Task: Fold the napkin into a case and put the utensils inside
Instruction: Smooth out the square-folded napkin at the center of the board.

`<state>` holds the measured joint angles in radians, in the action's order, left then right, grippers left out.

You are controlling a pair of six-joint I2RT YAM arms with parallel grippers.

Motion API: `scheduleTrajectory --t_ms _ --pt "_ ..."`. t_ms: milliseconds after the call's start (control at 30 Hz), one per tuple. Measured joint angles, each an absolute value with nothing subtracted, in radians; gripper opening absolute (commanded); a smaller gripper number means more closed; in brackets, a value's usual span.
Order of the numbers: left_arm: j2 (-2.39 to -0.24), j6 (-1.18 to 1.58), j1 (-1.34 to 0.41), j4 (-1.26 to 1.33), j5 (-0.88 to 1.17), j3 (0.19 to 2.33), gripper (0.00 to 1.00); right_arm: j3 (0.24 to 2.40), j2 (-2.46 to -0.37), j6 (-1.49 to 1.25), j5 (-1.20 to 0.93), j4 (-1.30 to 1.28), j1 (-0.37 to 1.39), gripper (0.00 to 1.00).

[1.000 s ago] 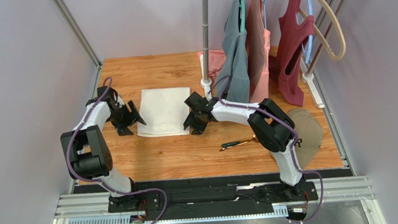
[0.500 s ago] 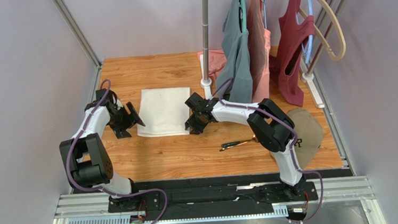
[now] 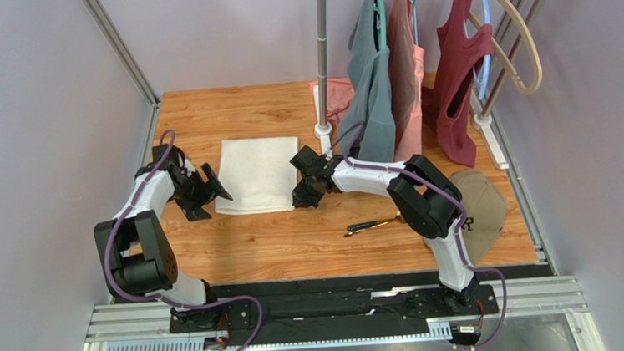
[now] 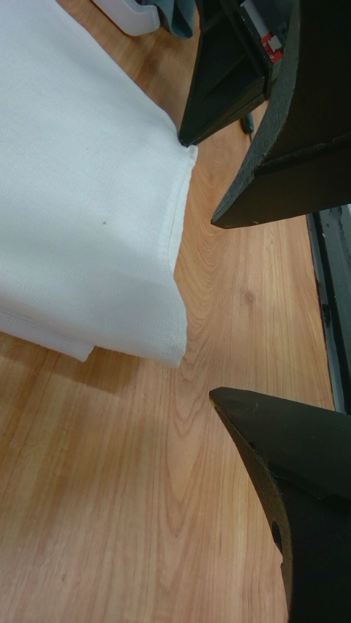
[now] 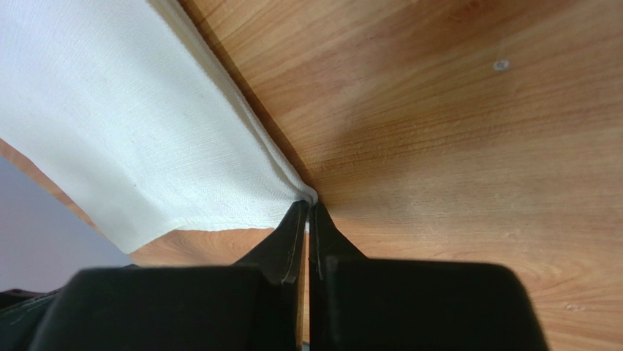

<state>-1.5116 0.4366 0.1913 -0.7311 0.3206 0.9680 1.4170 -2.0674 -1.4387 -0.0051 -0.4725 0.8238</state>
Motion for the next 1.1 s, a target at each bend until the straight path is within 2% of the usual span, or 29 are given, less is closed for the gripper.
scheduleTrajectory --t_ms 300,433,667,800,900,933,967,1033,1067,1100 --pt "-1.528 0.445 0.191 -0.696 0.365 0.902 0.86 1.245 -1.964 -1.234 0.007 -0.319 0.818 0.00" --pt "-1.529 0.443 0.191 -0.690 0.366 0.897 0.79 1.207 -1.940 -1.184 -0.001 -0.282 0.803 0.00" --pt "-1.529 0.440 0.192 -0.658 0.402 0.883 0.54 1.197 -1.915 -1.138 -0.010 -0.268 0.784 0.00" --pt "-1.529 0.443 0.191 -0.640 0.440 0.859 0.52 1.197 -1.914 -1.132 -0.022 -0.267 0.782 0.00" --pt "-1.529 0.444 0.191 -0.630 0.460 0.839 0.46 1.197 -1.914 -1.131 -0.028 -0.265 0.782 0.00" --pt "-1.529 0.446 0.191 -0.629 0.467 0.836 0.42 1.197 -1.914 -1.131 -0.030 -0.265 0.782 0.00" --pt "-1.529 0.446 0.191 -0.626 0.475 0.833 0.32 1.197 -1.914 -1.131 -0.032 -0.264 0.782 0.00" --pt "-1.529 0.449 0.192 -0.620 0.496 0.831 0.19 1.197 -1.913 -1.131 -0.036 -0.264 0.782 0.00" --pt "-1.529 0.454 0.191 -0.617 0.502 0.831 0.02 1.197 -1.913 -1.131 -0.038 -0.264 0.782 0.00" --pt "-1.528 0.454 0.191 -0.616 0.509 0.831 0.00 1.197 -1.912 -1.131 -0.040 -0.264 0.781 0.00"
